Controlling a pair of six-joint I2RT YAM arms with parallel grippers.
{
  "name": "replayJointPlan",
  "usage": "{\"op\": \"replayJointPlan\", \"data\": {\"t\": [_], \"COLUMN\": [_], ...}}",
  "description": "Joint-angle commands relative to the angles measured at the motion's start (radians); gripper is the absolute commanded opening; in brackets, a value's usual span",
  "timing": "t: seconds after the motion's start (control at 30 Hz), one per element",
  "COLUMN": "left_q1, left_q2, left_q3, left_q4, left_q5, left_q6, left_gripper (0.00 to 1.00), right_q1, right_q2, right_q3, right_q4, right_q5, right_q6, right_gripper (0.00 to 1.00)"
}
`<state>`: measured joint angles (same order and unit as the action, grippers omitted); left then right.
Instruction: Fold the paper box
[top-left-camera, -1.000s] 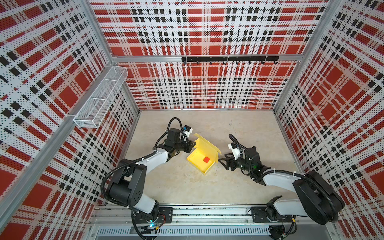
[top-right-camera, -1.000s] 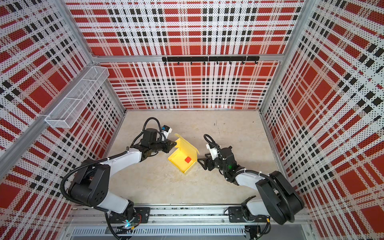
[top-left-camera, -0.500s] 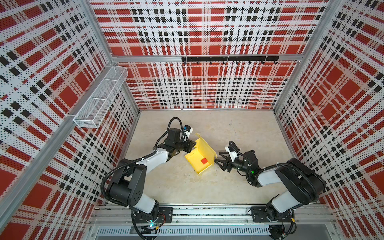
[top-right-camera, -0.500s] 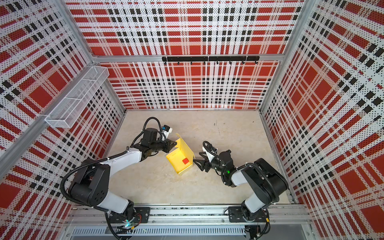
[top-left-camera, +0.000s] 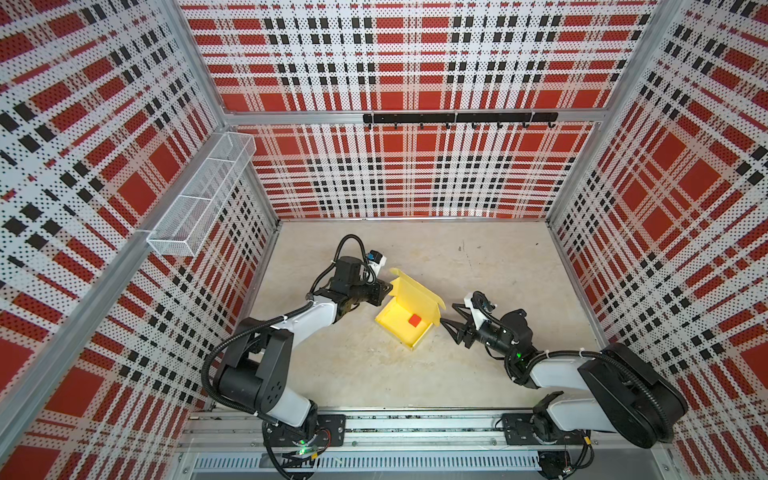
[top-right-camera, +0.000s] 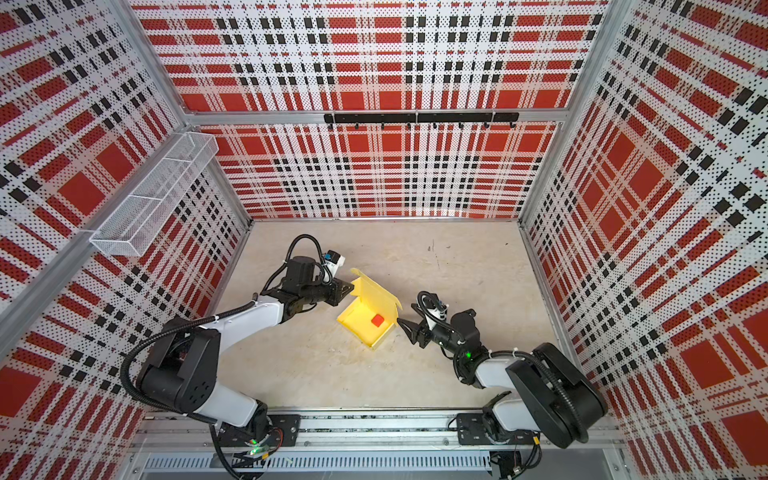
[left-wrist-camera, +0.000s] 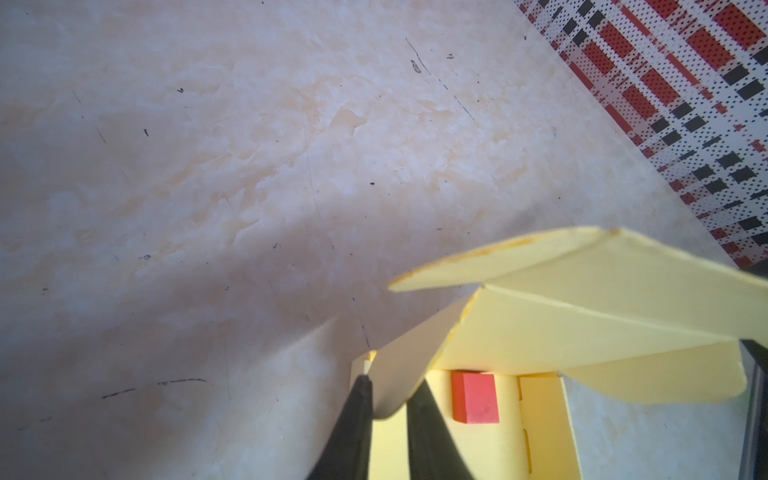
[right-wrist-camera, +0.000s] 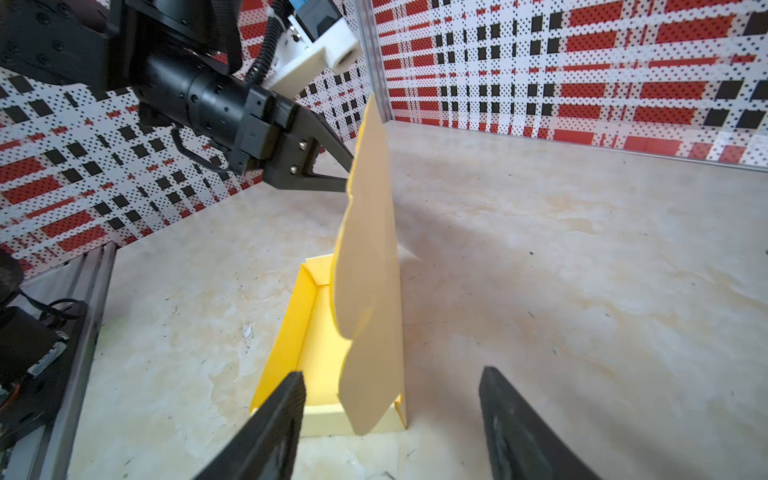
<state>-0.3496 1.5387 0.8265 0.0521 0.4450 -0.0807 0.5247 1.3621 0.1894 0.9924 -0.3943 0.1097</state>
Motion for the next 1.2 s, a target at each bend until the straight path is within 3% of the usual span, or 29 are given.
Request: {"op": "replayJointPlan", "data": {"t": [0.0,0.17,0.3,0.53,0.73,1.17], "left_q1": [-0.006,-0.005,0.001,0.003,-0.011,-0.042], "left_q2": [-0.008,-0.022,-0.02,-0.011,-0.003,0.014], "left_q3": [0.01,0.013,0.003,0.005,0.011,-0.001], "left_q4": [0.012,0.008,0.008,0.014,0.014,0.022], "left_q5": [0.011,0.01,0.004,0.009,0.016,0.021], "left_q6": [0.002,0.002,0.001,-0.003,-0.005,-0.016], "left_gripper": [0.2,0.2,0.2,0.2,0.19,0.14], "right_q1": [-0.002,-0.056,-0.068,-0.067,0.003,0.079], "right_q2": [0.027,0.017,0.007,0.091,0.151,0.199], "right_q3": [0.041,0.012,0.0,0.074,0.129,0.129], "right_q4": [-0.007,0.087,0.045,0.021,-0.003,0.03], "right_q5": [-0.011,-0.03,0.006,-0.052,-0.109,-0.103], "right_q6": [-0.06,-0.006,-0.032,-0.064,-0.088,-0.135], "right_gripper": [0.67,0.63,0.61,0.61,0.6,0.61]}}
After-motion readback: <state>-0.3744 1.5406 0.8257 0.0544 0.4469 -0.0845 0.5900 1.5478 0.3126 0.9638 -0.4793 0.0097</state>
